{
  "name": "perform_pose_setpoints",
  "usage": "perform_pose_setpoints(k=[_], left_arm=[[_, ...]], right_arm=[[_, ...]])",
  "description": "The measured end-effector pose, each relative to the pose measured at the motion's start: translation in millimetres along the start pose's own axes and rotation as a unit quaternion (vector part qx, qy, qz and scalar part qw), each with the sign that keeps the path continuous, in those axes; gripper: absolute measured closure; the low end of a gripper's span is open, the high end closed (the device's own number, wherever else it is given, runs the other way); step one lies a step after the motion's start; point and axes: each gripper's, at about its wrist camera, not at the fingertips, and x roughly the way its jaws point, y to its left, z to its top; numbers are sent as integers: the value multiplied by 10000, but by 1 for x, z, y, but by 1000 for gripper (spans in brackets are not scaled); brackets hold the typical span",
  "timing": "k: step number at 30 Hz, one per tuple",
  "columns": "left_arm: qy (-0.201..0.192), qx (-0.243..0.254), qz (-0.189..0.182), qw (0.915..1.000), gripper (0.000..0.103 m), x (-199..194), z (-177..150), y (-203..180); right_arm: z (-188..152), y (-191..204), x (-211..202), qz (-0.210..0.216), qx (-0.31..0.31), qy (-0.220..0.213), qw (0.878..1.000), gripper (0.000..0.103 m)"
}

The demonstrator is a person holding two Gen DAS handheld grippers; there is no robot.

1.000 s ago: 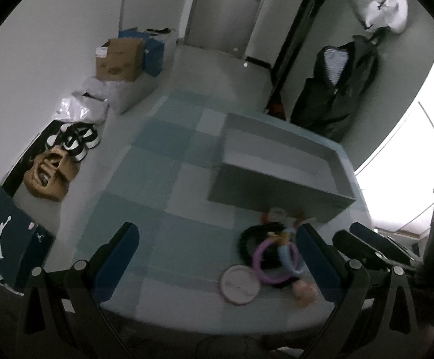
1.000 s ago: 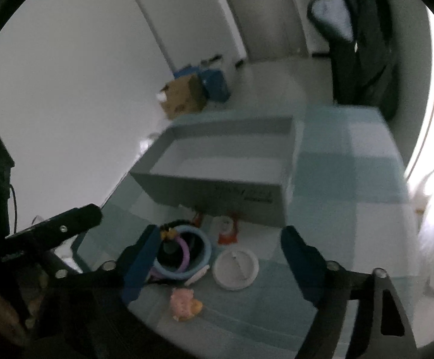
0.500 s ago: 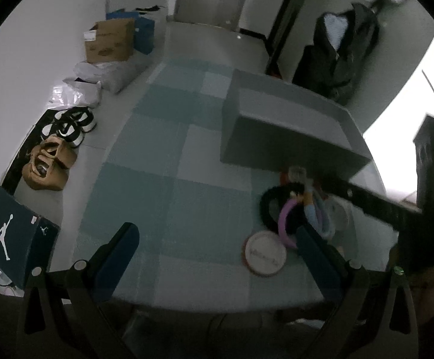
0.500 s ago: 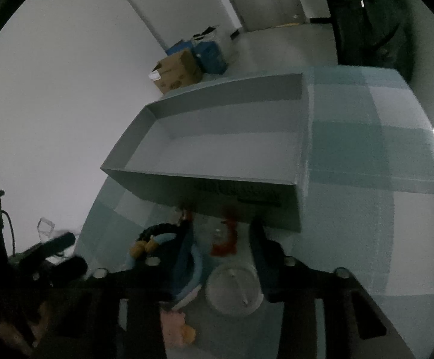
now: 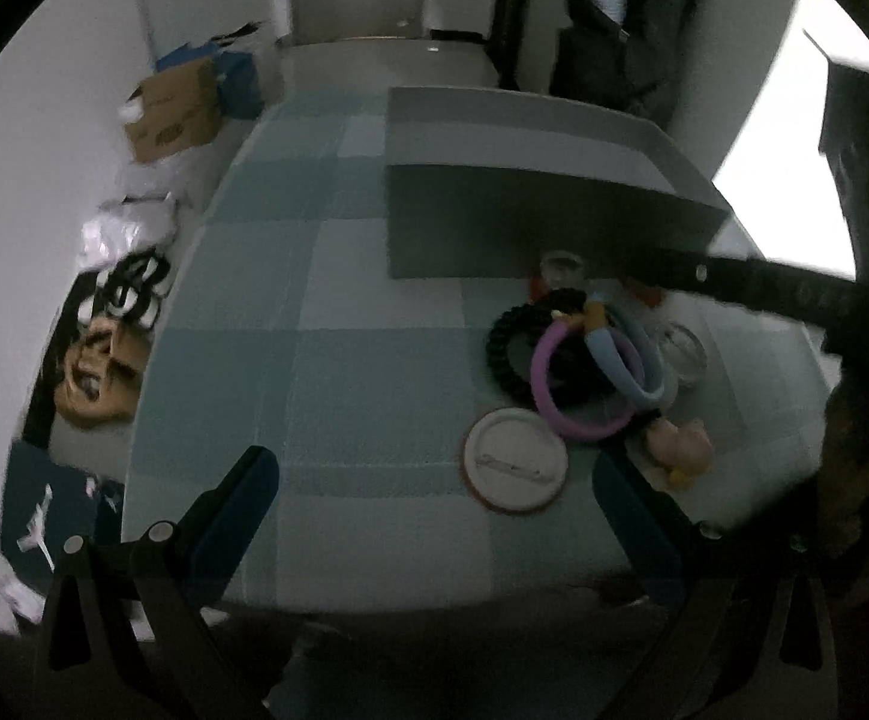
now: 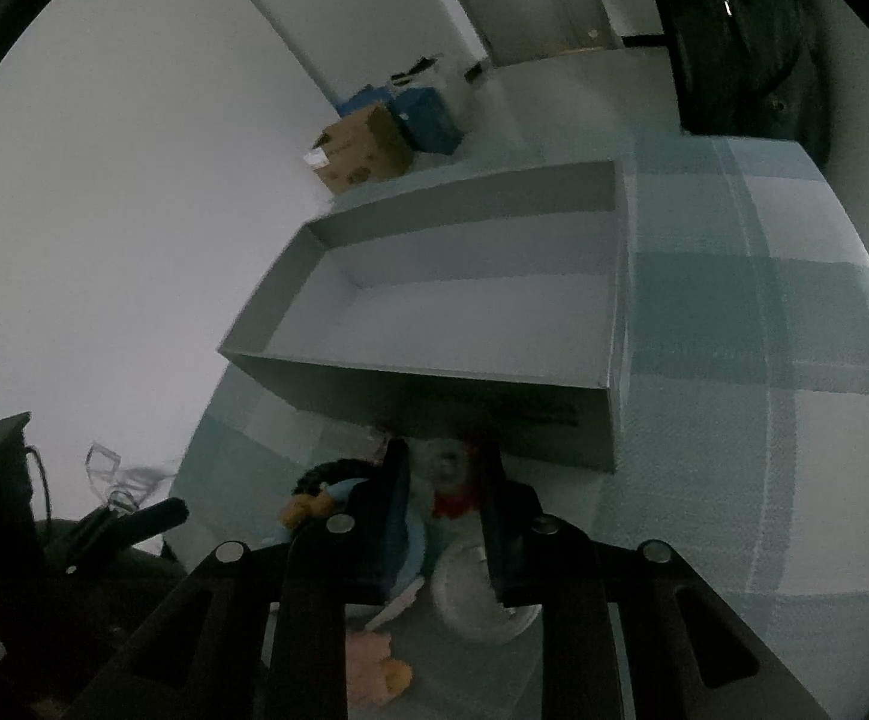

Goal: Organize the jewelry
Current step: 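Lower the left tool to the white disc while the right tool approaches the small red item, then grasp and lift the white disc with the left tool while the right tool grasps the red item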

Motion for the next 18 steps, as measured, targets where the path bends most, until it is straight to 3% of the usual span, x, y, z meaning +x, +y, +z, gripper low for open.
perform_pose_setpoints(k=[3,12,15,17,18], left_arm=[[76,439,76,9990,17,3,-1,-10],[211,645,110,9976,21,9,-3,-11],[257,575,-84,9980,34,11,1,-11],[253,629,-143,9976,47,9,2,-13],[240,648,-172,9975,62,8,1,-15]], right_arm=[[0,1,-8,113,-21,-119,9999,82],[-4,4,-30,295,-28,-411,9987,82],[-4,3,-37,339,-11,-500,9982,82],[-4,4,-41,363,-11,-590,9976,82],[-4,4,-44,381,-18,-637,9972,82]])
